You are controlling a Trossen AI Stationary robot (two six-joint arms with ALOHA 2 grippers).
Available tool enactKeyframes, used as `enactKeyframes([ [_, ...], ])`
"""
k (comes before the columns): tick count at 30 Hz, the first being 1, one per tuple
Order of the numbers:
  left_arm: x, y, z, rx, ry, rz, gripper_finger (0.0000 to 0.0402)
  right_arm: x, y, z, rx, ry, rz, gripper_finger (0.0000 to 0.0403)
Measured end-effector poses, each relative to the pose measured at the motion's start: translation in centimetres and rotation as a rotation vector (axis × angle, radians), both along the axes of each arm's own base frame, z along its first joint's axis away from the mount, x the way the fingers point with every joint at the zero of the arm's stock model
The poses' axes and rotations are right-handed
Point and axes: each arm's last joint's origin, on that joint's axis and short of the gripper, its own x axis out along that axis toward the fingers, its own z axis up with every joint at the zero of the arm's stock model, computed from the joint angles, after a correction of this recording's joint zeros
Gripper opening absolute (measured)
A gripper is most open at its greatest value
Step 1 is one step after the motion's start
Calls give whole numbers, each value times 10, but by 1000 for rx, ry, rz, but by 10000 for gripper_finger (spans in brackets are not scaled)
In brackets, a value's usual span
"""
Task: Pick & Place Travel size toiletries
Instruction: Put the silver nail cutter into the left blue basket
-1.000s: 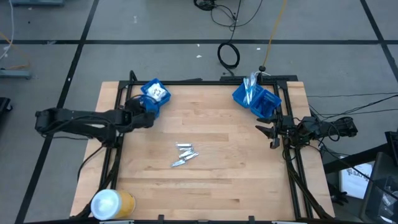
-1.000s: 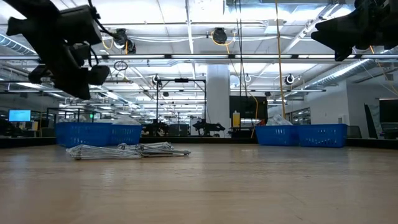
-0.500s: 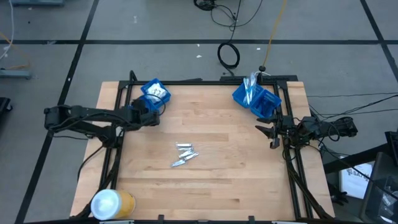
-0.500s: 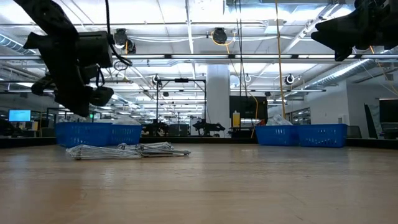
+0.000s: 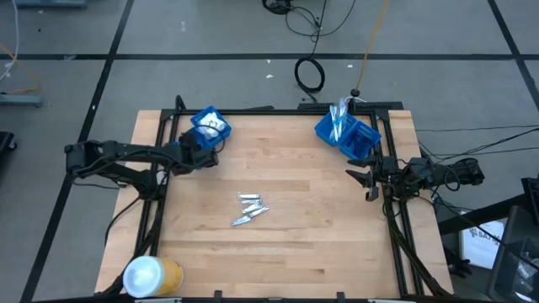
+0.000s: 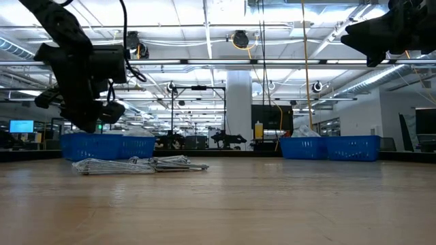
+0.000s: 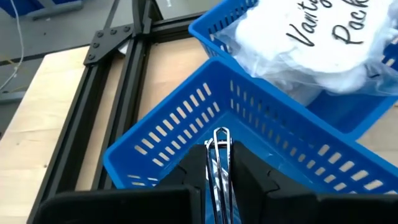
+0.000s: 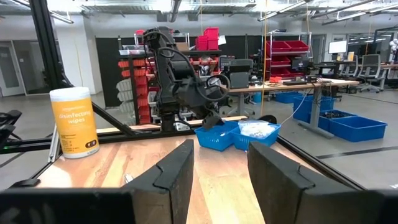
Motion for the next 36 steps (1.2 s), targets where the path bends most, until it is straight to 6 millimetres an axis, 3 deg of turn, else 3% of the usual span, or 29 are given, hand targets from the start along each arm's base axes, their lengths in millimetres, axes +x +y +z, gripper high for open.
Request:
enactKeyframes([
  [4, -1, 2, 0, -4, 17, -3, 61, 0, 0, 0, 0, 0, 0, 139],
  [10, -4, 5, 0, -27, 60, -16, 145, 0, 0, 0, 0, 2, 1, 139],
  [15, -4, 4, 2, -82, 193, -174, 203, 0, 0, 0, -1, 3, 0, 139],
  [20, 2, -4, 22, -148, 132, -357, 222, 0, 0, 0, -1, 3, 0, 139],
  [29, 30, -47, 61, -188, -202, -840, 223, 0, 0, 0, -3, 5, -3, 139],
  [33, 40, -71, 65, -178, -276, -1014, 223, 0, 0, -1, -4, 6, -4, 139],
  [36, 47, -88, 58, -265, -289, -1105, 223, 0, 0, 0, -2, 5, -3, 139],
])
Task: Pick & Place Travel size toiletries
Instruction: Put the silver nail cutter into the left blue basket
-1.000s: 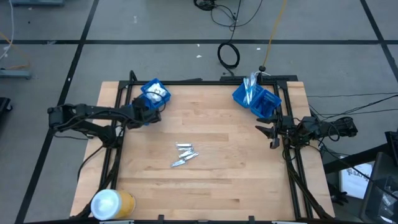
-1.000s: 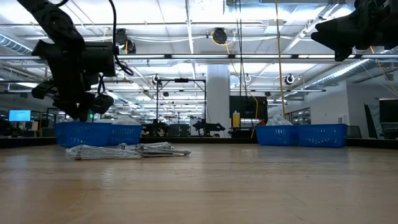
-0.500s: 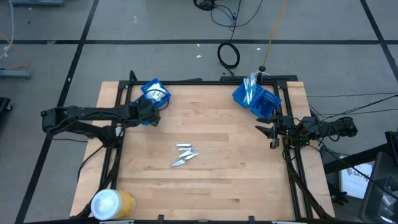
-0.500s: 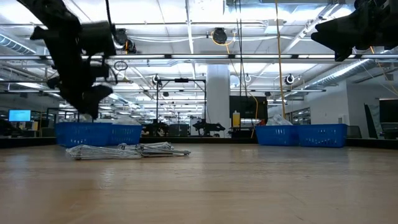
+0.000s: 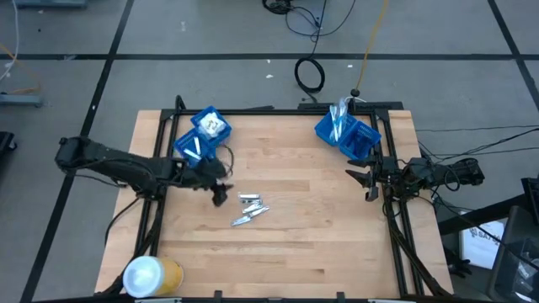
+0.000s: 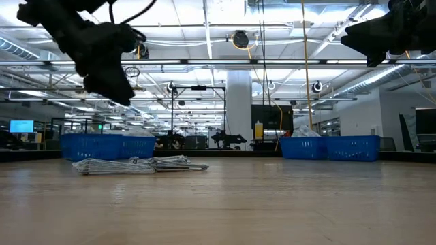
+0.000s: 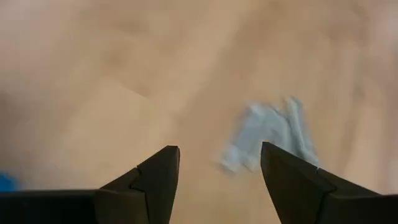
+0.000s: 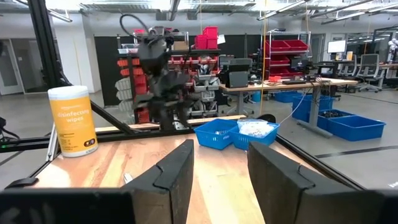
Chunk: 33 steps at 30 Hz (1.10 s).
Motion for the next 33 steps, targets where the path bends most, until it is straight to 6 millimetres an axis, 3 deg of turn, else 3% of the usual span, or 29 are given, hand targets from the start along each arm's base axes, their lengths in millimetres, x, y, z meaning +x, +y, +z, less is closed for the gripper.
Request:
enactKeyframes([
  [7, 21, -47, -7, -107, 41, -210, 223, 0, 0, 0, 1, -2, 2, 139],
  [11, 40, -73, -8, -43, 125, -302, 223, 0, 0, 0, 2, -5, 2, 139],
  [16, 60, -96, -25, 47, 228, -431, 223, 0, 0, 0, 2, -5, 3, 139],
  [21, 66, -97, -49, 46, 317, -401, 223, 0, 0, 0, 9, -6, 4, 139],
  [33, 72, -95, -84, 6, 455, -342, 223, 0, 0, 0, 6, -5, 4, 139],
])
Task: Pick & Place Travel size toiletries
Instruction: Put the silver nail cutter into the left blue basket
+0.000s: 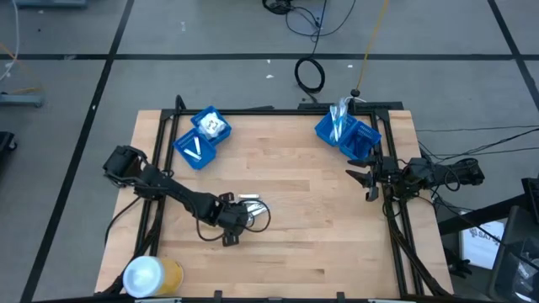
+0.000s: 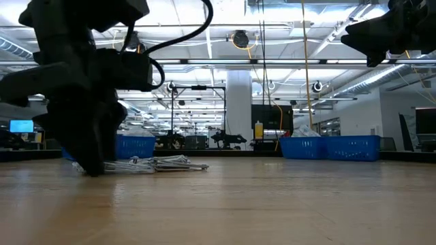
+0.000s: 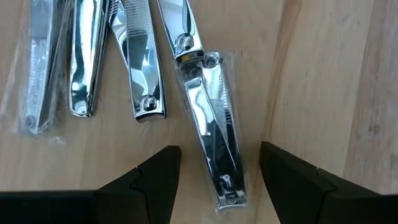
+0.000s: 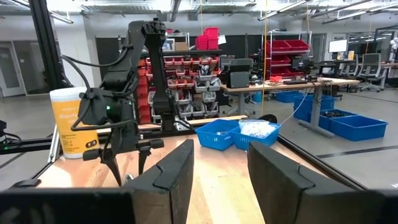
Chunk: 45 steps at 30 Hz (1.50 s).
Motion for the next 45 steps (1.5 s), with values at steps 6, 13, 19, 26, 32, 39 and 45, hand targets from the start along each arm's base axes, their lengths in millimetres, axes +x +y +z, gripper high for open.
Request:
enactKeyframes([
  [6, -1, 0, -4, -2, 18, 22, 219, 0, 0, 0, 0, -1, 0, 139],
  [13, -1, 1, -3, -16, 22, 32, 123, 0, 0, 0, 0, -1, 0, 139],
  [19, 0, 4, -1, -49, 29, 21, 37, 0, 0, 0, 0, -1, 0, 139],
  [26, -9, 6, 34, -77, -70, -18, 35, 0, 0, 0, 0, 0, 0, 139],
  [32, -25, 17, 83, 28, -298, 168, 57, 0, 0, -1, -1, 5, -1, 139],
  [39, -61, 53, 119, 171, -402, 558, 38, 0, 0, -1, -2, 8, -2, 139],
  [45, -84, 81, 126, 288, -402, 842, 45, 0, 0, -1, -3, 14, -3, 139],
])
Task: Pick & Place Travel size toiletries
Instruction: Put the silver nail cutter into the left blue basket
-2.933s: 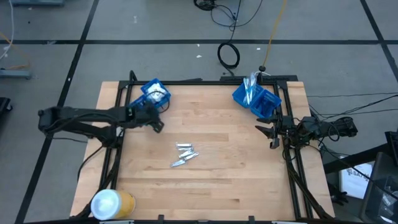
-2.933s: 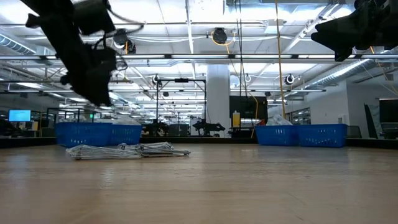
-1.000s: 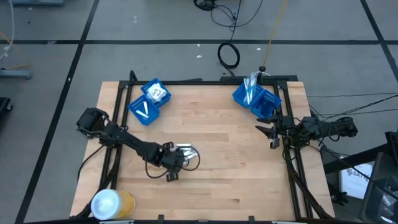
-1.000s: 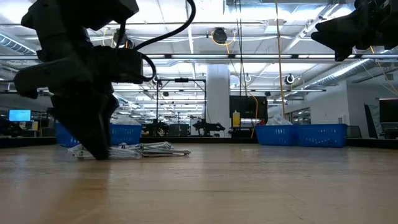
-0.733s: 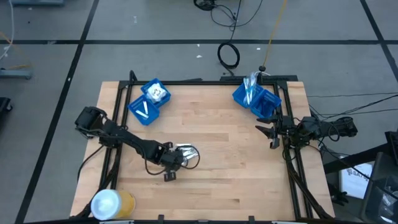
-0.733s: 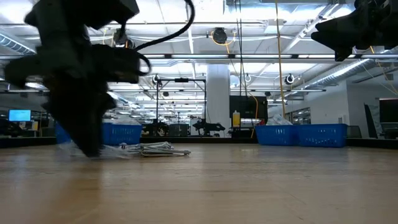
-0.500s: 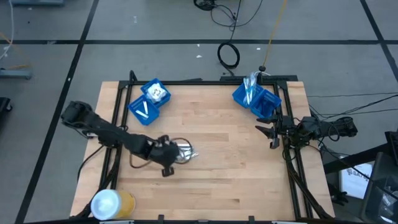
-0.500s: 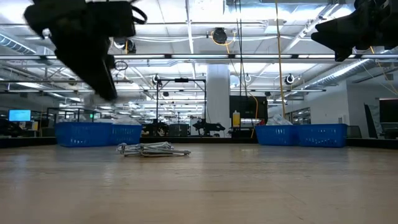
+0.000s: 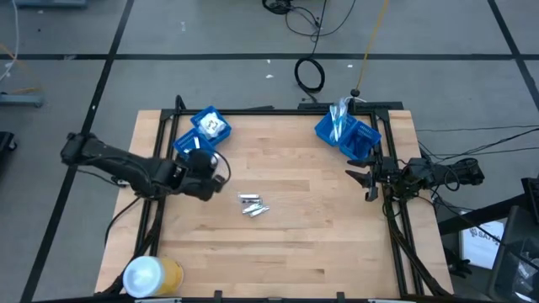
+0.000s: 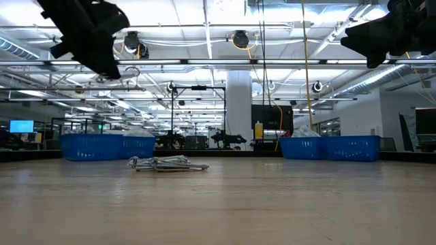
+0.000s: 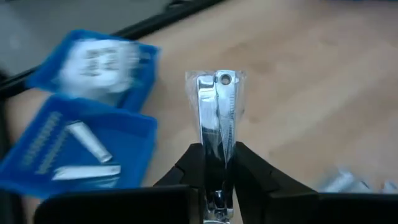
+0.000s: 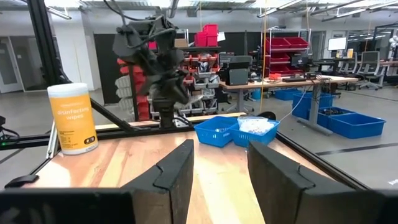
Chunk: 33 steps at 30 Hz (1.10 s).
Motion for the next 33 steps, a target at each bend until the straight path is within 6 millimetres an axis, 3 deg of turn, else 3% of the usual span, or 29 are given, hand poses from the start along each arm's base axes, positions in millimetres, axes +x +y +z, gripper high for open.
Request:
enactKeyframes([
  [4, -15, 17, -2, 20, 48, 207, 60, 0, 0, 0, 0, 0, 0, 139],
  [7, -23, 28, -6, 19, 90, 344, 45, 0, 0, 0, -3, 1, -1, 139],
  [16, -40, 61, -44, -13, 197, 554, 45, 0, 0, -1, -5, 8, -1, 139],
  [20, -44, 74, -66, -86, 209, 587, 62, 0, 0, -1, -5, 9, -1, 139],
  [24, -46, 84, -82, -106, 183, 590, 53, 0, 0, -1, -2, 8, -1, 139],
  [28, -46, 91, -88, -107, 181, 568, 49, 0, 0, -1, -2, 9, -1, 139],
  [33, -48, 97, -88, -99, 178, 606, 89, 0, 0, -1, -3, 12, -1, 139],
])
